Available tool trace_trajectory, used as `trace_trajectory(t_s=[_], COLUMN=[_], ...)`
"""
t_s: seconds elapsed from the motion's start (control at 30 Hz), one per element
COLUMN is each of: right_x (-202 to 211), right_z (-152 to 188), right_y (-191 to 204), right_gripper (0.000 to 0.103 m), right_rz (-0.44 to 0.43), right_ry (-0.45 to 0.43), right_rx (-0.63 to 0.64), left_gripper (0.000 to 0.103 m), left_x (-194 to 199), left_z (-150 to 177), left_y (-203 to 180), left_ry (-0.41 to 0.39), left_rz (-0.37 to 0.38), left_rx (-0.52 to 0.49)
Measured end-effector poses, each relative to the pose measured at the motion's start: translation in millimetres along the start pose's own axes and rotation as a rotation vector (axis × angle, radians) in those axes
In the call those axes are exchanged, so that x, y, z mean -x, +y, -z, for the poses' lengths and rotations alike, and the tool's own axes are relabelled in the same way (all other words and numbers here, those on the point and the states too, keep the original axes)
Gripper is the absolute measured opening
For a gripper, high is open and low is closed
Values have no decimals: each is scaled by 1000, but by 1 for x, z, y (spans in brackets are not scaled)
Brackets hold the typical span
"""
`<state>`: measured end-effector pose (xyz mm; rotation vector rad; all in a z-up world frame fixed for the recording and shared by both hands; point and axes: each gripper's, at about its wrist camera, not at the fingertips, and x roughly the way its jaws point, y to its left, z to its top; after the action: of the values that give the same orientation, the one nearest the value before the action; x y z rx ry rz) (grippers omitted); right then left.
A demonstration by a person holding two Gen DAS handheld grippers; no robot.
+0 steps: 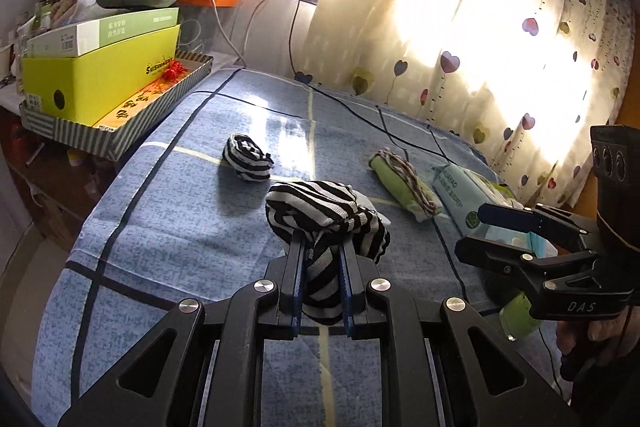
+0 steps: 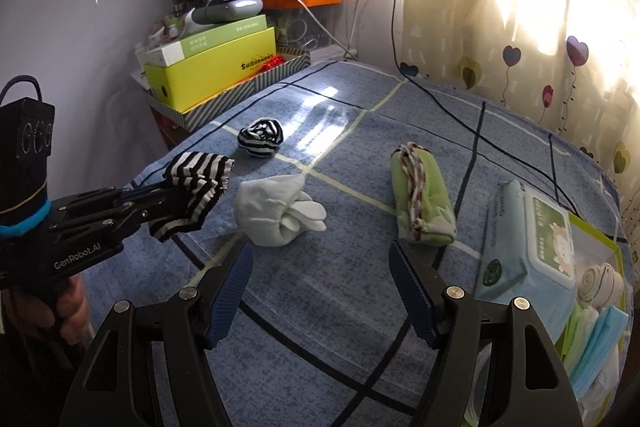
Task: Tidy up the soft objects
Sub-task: 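Close right gripper on the white mitten while left gripper holds striped sock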
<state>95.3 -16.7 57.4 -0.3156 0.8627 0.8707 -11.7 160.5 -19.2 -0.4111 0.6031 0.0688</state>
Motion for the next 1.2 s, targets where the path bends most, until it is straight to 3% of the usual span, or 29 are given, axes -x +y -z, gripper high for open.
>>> trace_trajectory(t_s=[0.33, 0.73, 0.8, 0.83, 0.97, 1.2], right_x=[-47, -95, -97, -98, -93, -70], right_z=[-19, -26, -24, -23, -21, -20], right_y=[17, 16, 16, 16, 15, 14], right_gripper=[71, 71, 65, 53, 37, 35], right_rz=[-41, -82, -93, -100, -104, -119], right_ry=[52, 119, 119, 121, 112, 58], right_rx=[10, -58, -62, -59, -47, -44], left_gripper=[16, 16, 16, 16, 16, 16], left_x=[-2, -13, -15, -15, -15, -7], left_z=[-1, 0, 0, 1, 0, -1], left_y=[34, 38, 37, 36, 32, 25], left_ry=[-18, 10, 16, 17, 25, 13], left_rz=[-16, -21, -23, -23, -25, -39], left_rx=[91, 118, 118, 117, 111, 98])
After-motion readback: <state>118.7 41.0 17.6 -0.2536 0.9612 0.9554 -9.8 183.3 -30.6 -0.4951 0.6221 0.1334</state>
